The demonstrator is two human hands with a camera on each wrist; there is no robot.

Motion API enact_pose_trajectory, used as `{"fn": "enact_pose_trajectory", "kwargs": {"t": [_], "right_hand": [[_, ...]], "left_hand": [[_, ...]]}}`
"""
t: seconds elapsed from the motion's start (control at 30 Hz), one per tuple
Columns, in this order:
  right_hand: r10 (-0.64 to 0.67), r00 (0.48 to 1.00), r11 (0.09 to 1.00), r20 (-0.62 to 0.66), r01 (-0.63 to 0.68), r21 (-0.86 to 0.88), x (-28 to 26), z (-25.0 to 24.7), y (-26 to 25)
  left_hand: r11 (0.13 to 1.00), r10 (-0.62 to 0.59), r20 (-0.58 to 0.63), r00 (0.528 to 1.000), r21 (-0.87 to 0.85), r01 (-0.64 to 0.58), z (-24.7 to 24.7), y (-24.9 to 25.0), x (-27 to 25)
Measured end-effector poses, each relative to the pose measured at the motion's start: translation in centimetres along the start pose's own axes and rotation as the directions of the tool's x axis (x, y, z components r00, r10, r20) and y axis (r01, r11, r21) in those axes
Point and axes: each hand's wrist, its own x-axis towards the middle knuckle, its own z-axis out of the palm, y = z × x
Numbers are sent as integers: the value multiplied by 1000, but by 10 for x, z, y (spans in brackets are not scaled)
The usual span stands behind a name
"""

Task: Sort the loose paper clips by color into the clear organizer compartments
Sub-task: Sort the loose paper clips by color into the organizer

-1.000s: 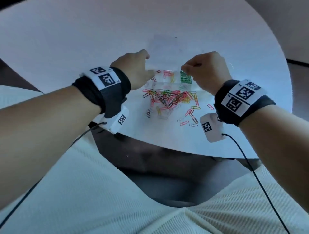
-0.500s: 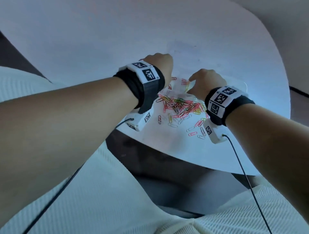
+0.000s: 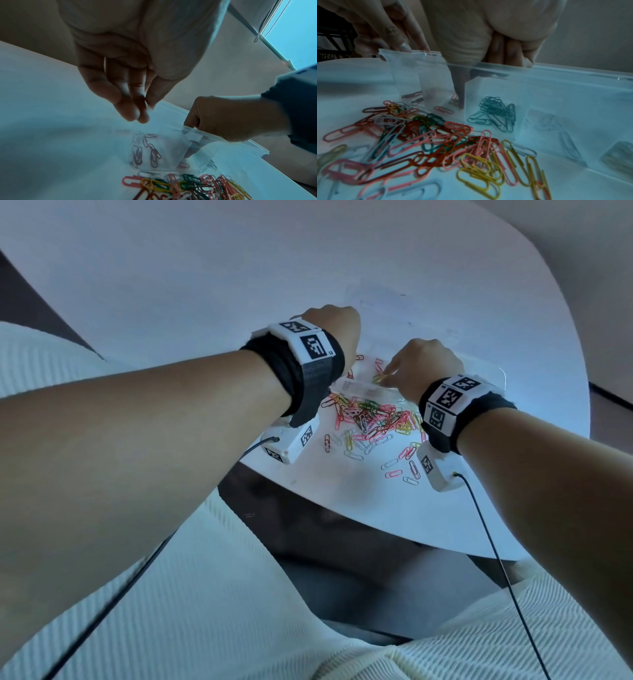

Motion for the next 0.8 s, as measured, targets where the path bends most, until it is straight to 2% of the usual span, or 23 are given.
{"fn": "enact_pose_trajectory", "kwargs": {"t": [0.2,0.4,0.53,0.8], "right_hand": [[-116,992,992,-57,113,-54,-3,2,1],[-228,974,964,9,226,-141,0,-3,-2],[-215,976,957,19,214,-197,1,-5,-6],[-227,974,954,25,227,-194,-3,-5,-8]], "left_hand": [[1000,13,11,1000,-10,-13,-2,0,-2],[1000,15,15,1000,1,-15,-2,-1,-2],[1000,9,35,999,8,-10,-3,0,0],[1000,11,21,1000,26,-12,-2,0,-1]]}}
